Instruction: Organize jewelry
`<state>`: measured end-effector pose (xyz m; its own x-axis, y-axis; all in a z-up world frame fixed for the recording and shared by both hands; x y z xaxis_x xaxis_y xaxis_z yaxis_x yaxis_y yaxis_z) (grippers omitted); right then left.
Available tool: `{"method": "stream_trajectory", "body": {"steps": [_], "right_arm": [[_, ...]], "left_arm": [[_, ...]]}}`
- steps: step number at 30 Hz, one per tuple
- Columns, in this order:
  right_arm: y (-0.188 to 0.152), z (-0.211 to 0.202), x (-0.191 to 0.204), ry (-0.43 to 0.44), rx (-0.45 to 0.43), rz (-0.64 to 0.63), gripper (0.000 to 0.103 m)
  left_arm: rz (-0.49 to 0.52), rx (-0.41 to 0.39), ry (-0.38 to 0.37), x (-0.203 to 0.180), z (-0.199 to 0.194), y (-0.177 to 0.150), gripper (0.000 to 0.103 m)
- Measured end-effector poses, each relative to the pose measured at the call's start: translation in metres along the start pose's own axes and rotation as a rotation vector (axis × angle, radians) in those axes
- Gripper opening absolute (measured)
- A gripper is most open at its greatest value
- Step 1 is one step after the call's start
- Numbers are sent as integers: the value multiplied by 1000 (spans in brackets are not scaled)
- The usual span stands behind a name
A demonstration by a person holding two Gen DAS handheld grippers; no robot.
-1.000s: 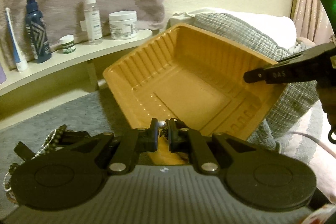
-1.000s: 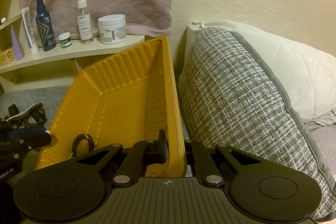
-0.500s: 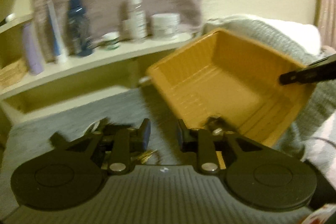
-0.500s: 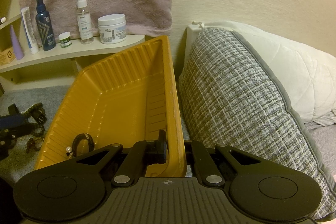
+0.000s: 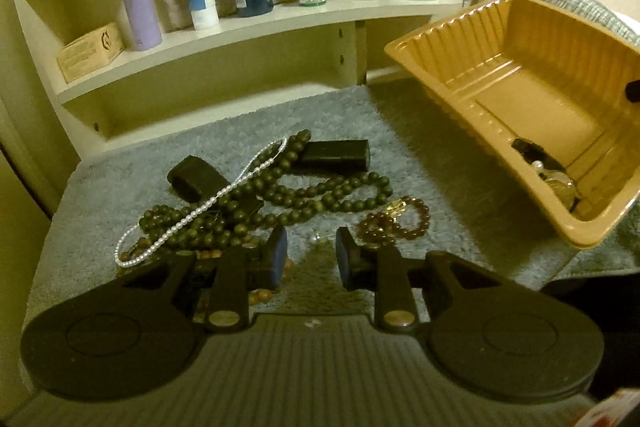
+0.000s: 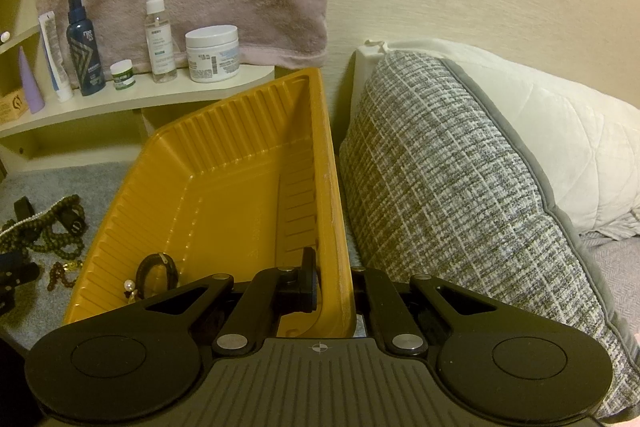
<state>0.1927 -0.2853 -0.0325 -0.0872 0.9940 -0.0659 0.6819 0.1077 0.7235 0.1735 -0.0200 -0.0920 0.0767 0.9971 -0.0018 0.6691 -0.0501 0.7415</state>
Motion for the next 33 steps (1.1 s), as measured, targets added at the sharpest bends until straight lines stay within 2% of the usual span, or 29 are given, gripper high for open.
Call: {"method": "stream_trajectory", "body": {"steps": [12,21,33], "right_arm": [[0,0,0,-1,-1,-4,4],[0,0,0,-1,-2,-5,4],[1,0,0,-1,-2,-4,4]], "left_arm": [[46,12,-2,-9,16,0,8],[34,-1,-8,-8,7,6,7],[2,-62,-115,-32,-14,38,7]]}}
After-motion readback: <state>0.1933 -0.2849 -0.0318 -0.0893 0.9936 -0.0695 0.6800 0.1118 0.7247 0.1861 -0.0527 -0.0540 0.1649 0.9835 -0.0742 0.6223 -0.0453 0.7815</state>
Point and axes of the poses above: each gripper's, at about its wrist camera, not at the fingertips, and z roughly the way its jaws point, x to its left, y to its top, the point moved 5 cm from there along z, roughly the way its jaws point, and after that the axes turned 9 degrees about -z, right-handed, at the moved point
